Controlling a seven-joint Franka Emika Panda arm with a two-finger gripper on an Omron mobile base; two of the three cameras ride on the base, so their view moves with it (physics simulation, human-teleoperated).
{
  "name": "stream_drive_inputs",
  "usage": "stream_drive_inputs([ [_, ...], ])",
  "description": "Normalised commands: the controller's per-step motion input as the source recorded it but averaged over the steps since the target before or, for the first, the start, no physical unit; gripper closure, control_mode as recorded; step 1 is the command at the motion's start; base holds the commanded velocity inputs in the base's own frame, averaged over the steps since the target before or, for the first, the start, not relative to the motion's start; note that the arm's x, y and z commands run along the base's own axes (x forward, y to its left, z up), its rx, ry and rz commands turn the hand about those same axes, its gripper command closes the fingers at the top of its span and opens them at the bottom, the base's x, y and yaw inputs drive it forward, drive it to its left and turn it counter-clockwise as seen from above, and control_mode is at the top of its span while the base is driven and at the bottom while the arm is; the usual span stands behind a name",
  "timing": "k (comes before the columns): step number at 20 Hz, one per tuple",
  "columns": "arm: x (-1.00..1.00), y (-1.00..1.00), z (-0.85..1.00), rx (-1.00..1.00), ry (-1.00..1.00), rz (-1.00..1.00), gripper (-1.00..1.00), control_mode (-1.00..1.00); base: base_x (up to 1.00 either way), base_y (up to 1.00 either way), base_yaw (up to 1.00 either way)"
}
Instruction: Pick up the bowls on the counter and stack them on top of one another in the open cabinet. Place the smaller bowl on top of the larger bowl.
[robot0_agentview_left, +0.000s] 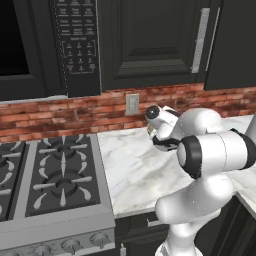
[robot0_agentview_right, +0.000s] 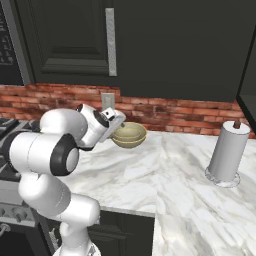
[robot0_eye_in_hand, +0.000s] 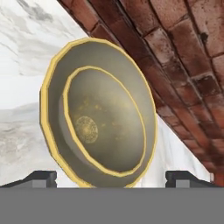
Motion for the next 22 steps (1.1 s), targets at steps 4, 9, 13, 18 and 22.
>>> stream_drive_inputs([
  [4,-0.38,0.0,0.02,-0.02,0.0,0.0,-1.0,-1.0,0.0,0.0,0.0],
  [9,-0.26,0.16,-0.02,-0.05,0.05,0.0,-1.0,-1.0,0.0,0.0,0.0],
  [13,-0.1,0.33,-0.04,-0.07,0.13,0.0,-1.0,-1.0,0.0,0.0,0.0],
  [18,0.0,0.41,0.0,-0.06,0.11,0.0,-1.0,-1.0,0.0,0.0,0.0],
  [22,0.0,0.35,0.0,-0.04,0.1,0.0,-1.0,-1.0,0.0,0.0,0.0],
])
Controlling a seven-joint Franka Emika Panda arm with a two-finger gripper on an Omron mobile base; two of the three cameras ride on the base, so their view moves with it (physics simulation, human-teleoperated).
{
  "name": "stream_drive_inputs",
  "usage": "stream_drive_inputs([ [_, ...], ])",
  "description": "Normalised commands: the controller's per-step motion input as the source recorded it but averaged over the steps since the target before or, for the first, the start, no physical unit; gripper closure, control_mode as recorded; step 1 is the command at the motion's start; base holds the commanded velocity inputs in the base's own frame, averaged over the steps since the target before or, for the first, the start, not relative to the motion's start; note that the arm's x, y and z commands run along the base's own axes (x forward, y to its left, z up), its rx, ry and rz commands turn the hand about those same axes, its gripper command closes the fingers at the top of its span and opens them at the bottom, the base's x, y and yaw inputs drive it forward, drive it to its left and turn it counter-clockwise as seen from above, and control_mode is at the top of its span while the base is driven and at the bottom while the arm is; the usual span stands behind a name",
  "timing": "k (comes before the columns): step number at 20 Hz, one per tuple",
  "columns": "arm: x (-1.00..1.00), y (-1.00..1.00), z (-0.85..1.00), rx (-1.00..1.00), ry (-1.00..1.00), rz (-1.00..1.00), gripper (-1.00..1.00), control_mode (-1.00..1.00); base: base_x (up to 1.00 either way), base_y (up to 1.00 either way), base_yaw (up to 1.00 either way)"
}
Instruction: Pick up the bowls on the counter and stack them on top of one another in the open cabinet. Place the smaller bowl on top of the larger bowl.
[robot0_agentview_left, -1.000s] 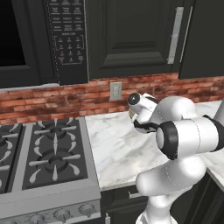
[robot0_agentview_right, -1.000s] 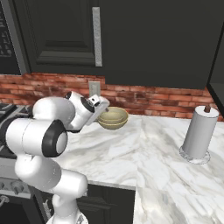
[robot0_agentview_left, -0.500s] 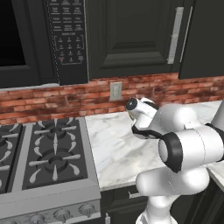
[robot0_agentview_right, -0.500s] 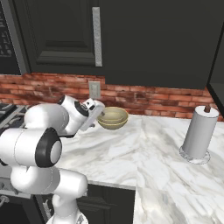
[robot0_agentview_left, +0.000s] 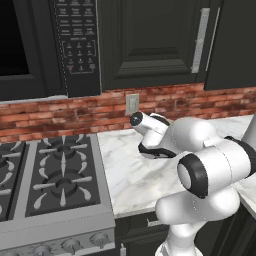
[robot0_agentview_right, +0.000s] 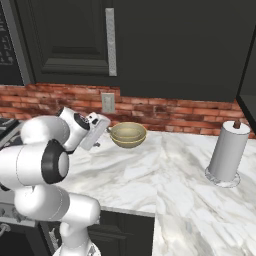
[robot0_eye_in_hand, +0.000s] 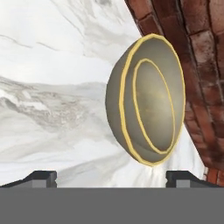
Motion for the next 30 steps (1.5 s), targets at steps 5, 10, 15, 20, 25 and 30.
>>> stream_drive_inputs([
  [5,0.0,0.23,0.0,-0.03,0.08,0.0,-1.0,-1.0,0.0,0.0,0.0],
  [10,0.0,0.06,0.0,0.0,0.02,0.0,-1.0,-1.0,0.0,0.0,0.0],
  [15,0.0,0.02,0.0,0.0,0.0,0.0,-1.0,-1.0,0.0,0.0,0.0],
  [20,0.0,0.0,0.0,0.0,0.0,0.0,-1.0,-1.0,0.0,0.0,0.0],
  [25,0.05,0.0,0.0,0.0,0.0,0.0,-1.0,-1.0,0.0,0.0,0.0],
  [30,0.16,0.0,0.0,0.0,0.0,-0.01,-1.0,-1.0,0.0,0.0,0.0],
])
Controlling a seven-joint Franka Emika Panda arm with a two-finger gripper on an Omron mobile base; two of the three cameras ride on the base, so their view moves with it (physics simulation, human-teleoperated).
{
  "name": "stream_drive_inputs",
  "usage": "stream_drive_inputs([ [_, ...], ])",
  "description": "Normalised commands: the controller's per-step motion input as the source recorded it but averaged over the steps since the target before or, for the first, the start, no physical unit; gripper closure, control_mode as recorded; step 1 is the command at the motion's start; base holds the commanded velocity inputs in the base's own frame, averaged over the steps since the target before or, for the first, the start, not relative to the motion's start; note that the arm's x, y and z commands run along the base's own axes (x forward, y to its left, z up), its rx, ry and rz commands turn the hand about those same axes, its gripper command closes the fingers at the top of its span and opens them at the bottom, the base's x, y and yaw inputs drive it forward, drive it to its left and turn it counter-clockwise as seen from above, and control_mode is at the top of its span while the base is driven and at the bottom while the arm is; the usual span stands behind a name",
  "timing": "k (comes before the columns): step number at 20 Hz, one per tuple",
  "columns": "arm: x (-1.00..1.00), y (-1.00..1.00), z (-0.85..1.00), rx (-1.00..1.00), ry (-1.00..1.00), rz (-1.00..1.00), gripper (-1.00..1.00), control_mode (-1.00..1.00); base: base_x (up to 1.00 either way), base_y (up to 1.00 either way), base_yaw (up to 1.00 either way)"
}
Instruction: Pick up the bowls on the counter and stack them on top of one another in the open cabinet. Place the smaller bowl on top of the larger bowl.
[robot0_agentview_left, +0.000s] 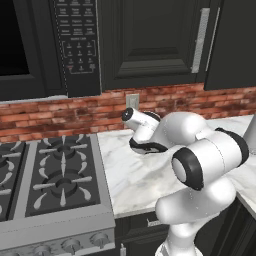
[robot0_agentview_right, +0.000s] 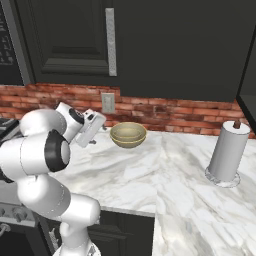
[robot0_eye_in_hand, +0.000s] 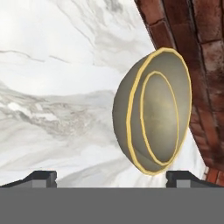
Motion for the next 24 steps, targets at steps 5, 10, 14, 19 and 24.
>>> stream_drive_inputs([
  [5,0.17,0.0,-0.02,0.0,0.0,0.0,-1.0,-1.0,0.0,0.0,0.0],
  [10,0.12,0.0,-0.07,0.0,0.0,0.0,-1.0,-1.0,0.0,0.0,0.0],
  [14,0.06,-0.03,-0.08,0.0,0.0,-0.01,-1.0,-1.0,0.0,0.0,0.0],
  [19,0.06,-0.1,-0.09,0.0,0.0,-0.01,-1.0,-1.0,0.0,0.0,0.0],
  [24,0.09,-0.13,-0.07,0.0,0.0,-0.02,-1.0,-1.0,0.0,0.0,0.0],
])
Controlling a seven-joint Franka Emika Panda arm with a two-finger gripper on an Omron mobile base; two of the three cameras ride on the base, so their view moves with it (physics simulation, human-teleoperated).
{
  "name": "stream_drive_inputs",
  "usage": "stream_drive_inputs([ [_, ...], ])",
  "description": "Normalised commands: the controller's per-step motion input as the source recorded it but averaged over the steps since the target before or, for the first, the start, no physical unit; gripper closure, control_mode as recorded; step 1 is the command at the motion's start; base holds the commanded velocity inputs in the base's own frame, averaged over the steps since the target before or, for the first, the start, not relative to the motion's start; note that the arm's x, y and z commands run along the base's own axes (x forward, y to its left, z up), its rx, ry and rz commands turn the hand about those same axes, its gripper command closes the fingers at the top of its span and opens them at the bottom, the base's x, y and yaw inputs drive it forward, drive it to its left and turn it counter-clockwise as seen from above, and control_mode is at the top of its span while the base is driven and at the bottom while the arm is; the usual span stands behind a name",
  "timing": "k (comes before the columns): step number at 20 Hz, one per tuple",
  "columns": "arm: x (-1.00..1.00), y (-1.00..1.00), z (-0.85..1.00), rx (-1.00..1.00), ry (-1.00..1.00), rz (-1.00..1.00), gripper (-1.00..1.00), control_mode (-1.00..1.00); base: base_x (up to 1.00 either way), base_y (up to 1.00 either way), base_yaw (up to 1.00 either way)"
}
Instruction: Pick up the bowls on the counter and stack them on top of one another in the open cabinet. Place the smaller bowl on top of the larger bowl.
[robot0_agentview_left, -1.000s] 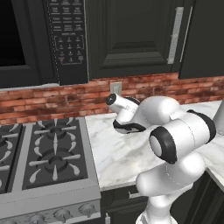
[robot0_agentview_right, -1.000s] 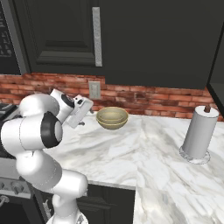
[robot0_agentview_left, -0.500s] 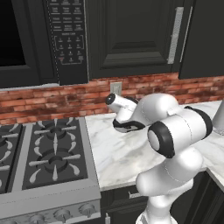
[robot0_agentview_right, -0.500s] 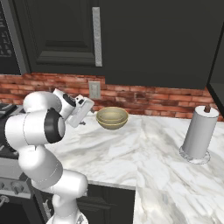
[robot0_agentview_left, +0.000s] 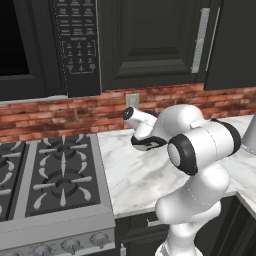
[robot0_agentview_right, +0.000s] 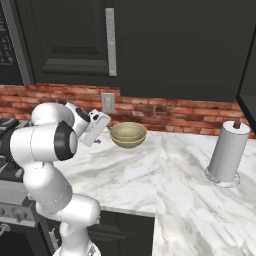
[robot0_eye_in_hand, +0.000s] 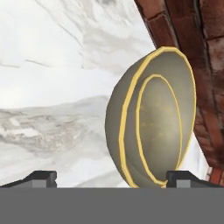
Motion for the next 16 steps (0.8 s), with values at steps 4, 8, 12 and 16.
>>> stream_drive_inputs([
  [4,0.11,-0.03,-0.08,0.0,0.0,-0.02,-1.0,-1.0,0.0,0.0,0.0],
  [8,0.12,0.0,-0.08,0.0,0.0,-0.02,-1.0,-1.0,0.0,0.0,0.0],
  [12,0.12,-0.01,-0.08,0.0,0.0,-0.01,-1.0,-1.0,0.0,0.0,0.0],
  [16,0.15,-0.07,-0.08,0.0,0.0,-0.01,-1.0,-1.0,0.0,0.0,0.0],
])
